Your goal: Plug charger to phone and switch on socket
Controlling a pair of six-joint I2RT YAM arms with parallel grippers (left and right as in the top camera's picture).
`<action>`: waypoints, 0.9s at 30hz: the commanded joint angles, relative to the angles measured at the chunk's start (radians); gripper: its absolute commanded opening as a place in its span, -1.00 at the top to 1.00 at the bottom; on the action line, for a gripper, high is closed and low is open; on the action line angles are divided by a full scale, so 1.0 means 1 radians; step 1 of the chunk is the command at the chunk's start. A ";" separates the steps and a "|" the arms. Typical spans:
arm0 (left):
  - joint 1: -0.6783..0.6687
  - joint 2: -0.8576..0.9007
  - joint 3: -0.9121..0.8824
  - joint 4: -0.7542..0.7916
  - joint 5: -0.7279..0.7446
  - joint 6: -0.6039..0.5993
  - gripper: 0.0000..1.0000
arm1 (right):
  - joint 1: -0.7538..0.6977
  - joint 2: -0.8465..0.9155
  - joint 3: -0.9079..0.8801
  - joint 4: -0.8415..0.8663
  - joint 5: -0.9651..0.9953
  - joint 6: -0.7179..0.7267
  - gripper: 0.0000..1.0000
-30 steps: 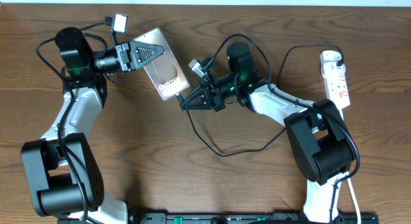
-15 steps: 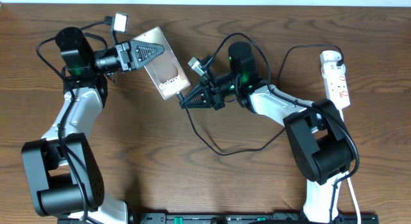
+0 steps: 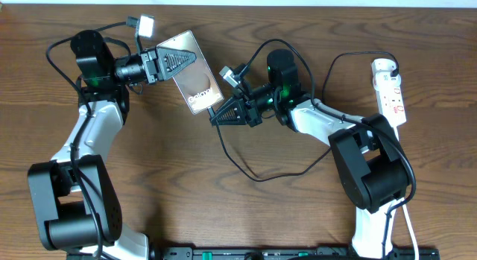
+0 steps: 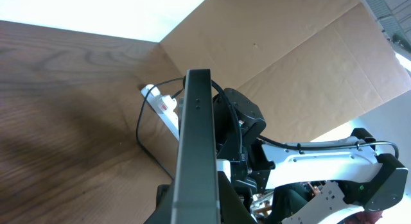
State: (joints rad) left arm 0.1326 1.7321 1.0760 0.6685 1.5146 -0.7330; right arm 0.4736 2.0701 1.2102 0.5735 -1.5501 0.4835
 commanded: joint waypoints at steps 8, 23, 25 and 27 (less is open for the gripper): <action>-0.027 -0.001 0.005 -0.071 0.057 0.040 0.85 | -0.043 -0.015 0.024 0.018 -0.006 0.002 0.98; -0.034 -0.001 0.005 -0.070 0.057 0.046 0.85 | -0.049 -0.015 0.024 0.018 -0.009 0.002 0.98; -0.043 -0.001 0.005 -0.070 0.057 0.052 0.85 | -0.049 -0.015 0.024 0.019 -0.009 0.002 0.98; -0.056 -0.001 0.005 -0.069 0.057 0.053 0.85 | -0.049 -0.015 0.024 0.019 -0.009 0.002 0.98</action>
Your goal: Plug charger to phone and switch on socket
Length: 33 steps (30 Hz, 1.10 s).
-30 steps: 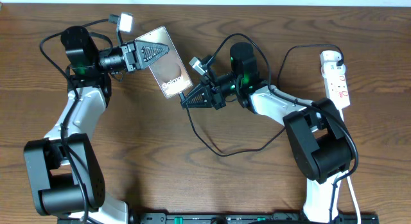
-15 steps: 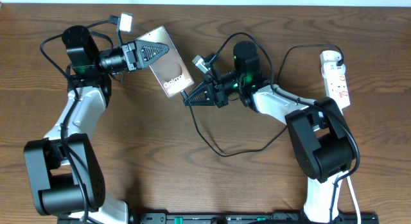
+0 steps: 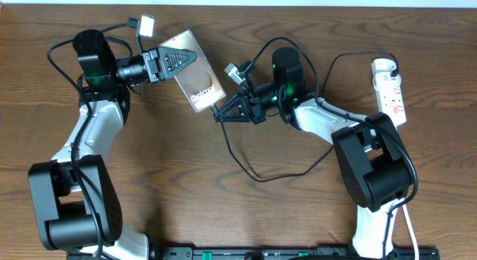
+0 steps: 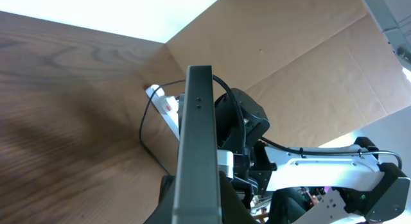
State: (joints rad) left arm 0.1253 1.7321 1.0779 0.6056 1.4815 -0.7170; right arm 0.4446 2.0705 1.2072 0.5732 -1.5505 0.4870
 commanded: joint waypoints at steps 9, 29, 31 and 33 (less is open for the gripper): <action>-0.058 -0.001 0.001 -0.007 0.090 0.043 0.85 | -0.020 -0.015 0.027 0.019 -0.008 0.000 0.98; -0.030 -0.001 -0.001 -0.007 0.090 0.077 0.85 | -0.020 -0.015 0.027 0.019 -0.008 0.006 -0.99; -0.018 -0.001 -0.001 -0.007 0.090 0.077 0.85 | -0.020 -0.015 0.027 0.018 -0.008 0.006 -0.99; -0.006 -0.001 -0.001 -0.007 0.090 0.078 0.86 | -0.020 -0.015 0.027 0.018 -0.008 0.006 -0.98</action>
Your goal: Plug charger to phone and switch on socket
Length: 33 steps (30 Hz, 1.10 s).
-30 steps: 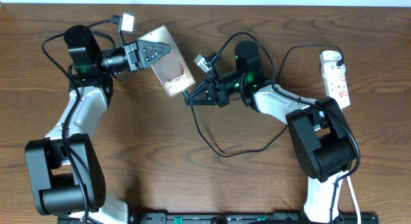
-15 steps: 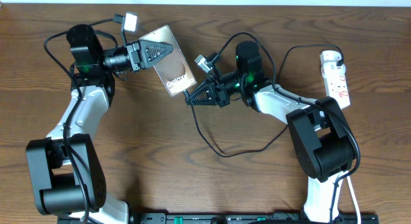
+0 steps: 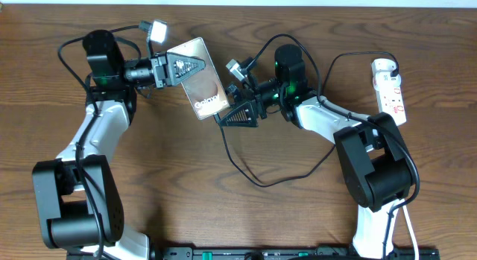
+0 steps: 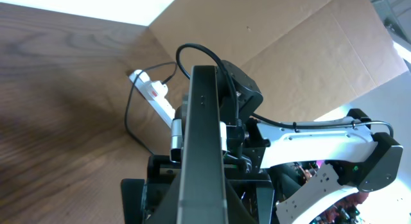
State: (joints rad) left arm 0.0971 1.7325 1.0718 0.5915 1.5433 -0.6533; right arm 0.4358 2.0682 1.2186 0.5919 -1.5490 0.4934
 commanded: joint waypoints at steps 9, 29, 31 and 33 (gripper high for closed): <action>0.108 -0.001 -0.064 -0.029 0.028 0.049 0.85 | -0.011 -0.013 0.016 0.000 -0.010 0.000 -0.98; 0.253 -0.001 -0.311 -0.383 -0.307 0.158 0.85 | -0.011 -0.013 0.016 -0.002 -0.006 0.034 -0.98; 0.253 -0.001 -0.312 -0.429 -0.318 0.193 0.86 | -0.011 -0.013 0.016 -0.005 -0.006 0.034 -0.98; 0.253 -0.001 -0.312 -0.467 -0.325 0.215 0.86 | -0.011 -0.013 0.015 -0.005 -0.006 0.034 -0.98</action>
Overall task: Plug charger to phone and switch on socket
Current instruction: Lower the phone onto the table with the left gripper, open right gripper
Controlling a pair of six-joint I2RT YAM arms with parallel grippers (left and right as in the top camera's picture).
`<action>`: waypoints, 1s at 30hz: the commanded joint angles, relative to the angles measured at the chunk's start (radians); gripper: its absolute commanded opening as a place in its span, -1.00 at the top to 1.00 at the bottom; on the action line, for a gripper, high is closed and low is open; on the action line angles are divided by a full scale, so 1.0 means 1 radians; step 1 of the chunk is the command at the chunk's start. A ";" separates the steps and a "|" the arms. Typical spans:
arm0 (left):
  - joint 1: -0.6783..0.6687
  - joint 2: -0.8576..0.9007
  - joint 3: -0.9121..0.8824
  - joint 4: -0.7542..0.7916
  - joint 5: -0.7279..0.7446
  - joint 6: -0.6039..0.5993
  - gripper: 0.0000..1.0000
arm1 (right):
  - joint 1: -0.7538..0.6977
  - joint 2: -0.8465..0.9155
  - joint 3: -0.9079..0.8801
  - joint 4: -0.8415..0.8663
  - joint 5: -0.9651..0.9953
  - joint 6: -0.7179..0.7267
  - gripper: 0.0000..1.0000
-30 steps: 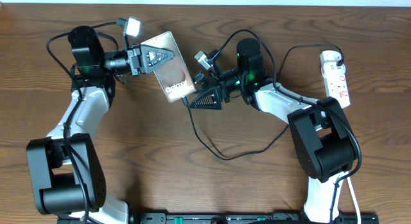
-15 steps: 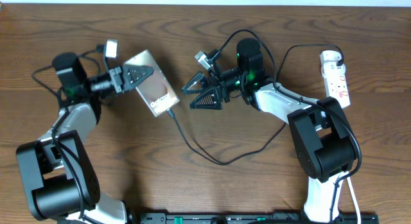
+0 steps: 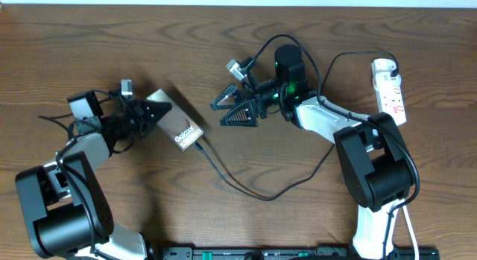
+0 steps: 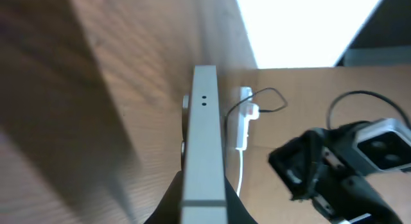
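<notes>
The phone (image 3: 176, 127), a beige slab with a printed back, is at the left of the table with my left gripper (image 3: 151, 113) shut on its upper end. In the left wrist view it shows edge-on (image 4: 204, 140) between the dark fingers (image 4: 172, 205). The black charger cable (image 3: 246, 187) is plugged into the phone's lower end and loops right toward the white power strip (image 3: 390, 89). My right gripper (image 3: 218, 113) hovers open and holds nothing, up and to the right of the phone. Whether the strip's switch is on cannot be told.
The power strip lies at the far right edge, also visible in the left wrist view as a white power strip (image 4: 244, 119) in the distance. The cable's loop crosses the table's middle. Both arm bases stand along the front edge.
My left gripper has carried the phone from the upper middle down to the left, with the cable now trailing from its end. My right gripper has let go of the plug and stands open.
My left gripper held the phone up at the upper middle while my right gripper, shut on the cable's plug, sat at the phone's lower end. It stayed pressed there through each moment. Now the plug sits in the phone, which is lower left, and my right gripper is open.
</notes>
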State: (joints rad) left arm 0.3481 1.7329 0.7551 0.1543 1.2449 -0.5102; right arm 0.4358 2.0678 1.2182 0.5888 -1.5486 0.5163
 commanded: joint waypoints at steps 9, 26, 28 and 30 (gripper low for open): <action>0.002 -0.001 0.002 -0.164 -0.069 0.136 0.85 | -0.011 -0.013 0.016 -0.021 -0.006 0.010 -0.99; 0.002 -0.001 0.000 -0.341 -0.159 0.177 0.85 | -0.011 -0.013 0.016 -0.024 -0.006 0.010 -0.98; 0.002 -0.001 0.000 -0.349 -0.164 0.177 0.86 | -0.011 -0.013 0.016 -0.024 -0.006 0.010 -0.99; 0.002 -0.001 0.000 -0.375 -0.191 0.177 0.86 | -0.011 -0.013 0.016 -0.024 -0.006 0.010 -0.99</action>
State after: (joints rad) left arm 0.3481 1.7329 0.7536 -0.1944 1.0649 -0.3458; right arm 0.4358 2.0678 1.2186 0.5652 -1.5490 0.5194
